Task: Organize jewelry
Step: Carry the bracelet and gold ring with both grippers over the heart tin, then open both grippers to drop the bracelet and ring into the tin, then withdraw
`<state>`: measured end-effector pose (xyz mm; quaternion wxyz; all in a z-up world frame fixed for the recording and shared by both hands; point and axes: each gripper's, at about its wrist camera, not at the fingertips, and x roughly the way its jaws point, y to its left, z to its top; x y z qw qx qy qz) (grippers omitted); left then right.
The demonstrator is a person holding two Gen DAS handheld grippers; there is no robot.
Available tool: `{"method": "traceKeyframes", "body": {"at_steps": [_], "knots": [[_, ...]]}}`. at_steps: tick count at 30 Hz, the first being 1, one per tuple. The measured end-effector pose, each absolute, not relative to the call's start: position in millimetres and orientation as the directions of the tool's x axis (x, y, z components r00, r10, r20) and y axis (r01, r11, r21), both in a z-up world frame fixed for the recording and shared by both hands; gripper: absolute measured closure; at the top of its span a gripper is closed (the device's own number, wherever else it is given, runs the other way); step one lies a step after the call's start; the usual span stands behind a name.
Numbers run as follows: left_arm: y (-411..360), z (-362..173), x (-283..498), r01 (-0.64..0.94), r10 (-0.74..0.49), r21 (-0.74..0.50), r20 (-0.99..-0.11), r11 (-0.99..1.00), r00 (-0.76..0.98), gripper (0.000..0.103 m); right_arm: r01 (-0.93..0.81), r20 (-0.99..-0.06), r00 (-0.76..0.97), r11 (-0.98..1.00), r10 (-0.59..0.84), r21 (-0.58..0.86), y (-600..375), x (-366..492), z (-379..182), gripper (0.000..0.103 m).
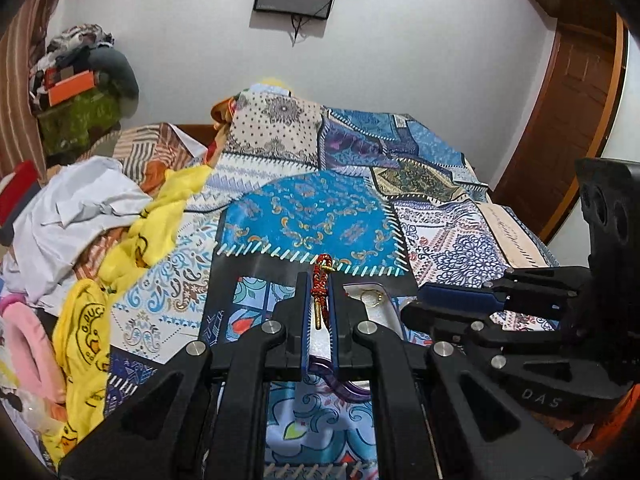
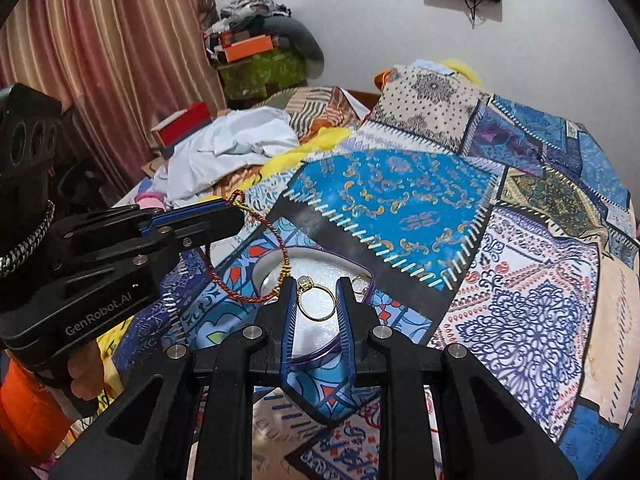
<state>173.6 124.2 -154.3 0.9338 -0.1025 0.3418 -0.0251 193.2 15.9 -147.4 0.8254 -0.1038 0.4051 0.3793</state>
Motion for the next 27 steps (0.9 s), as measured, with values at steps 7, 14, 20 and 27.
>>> {"method": "traceKeyframes", "body": {"at_steps": [7, 14, 20, 27], "knots": [[128, -175, 188, -0.017, -0.147, -0.235, -0.663, 0.972, 0.734, 0.097, -0.715, -0.780, 0.364, 0.689, 0.510, 0.117, 28, 198, -162, 0.085], [127, -189, 193, -0.003, -0.147, -0.209, -0.694, 0.978, 0.705, 0.097, -0.719, -0.806, 0.341, 0.687, 0.484, 0.108, 36, 198, -174, 0.085], [129, -191, 193, -0.007, -0.141, -0.202, -0.706, 0.979, 0.694, 0.097, -0.720, -0.820, 0.332, 0.687, 0.466, 0.099, 40, 199, -176, 0.085], [132, -179, 184, -0.020, -0.124, -0.194, -0.701, 0.981, 0.702, 0.089, -0.701, -0.822, 0.345, 0.707, 0.453, 0.096, 36, 199, -172, 0.073]]}}
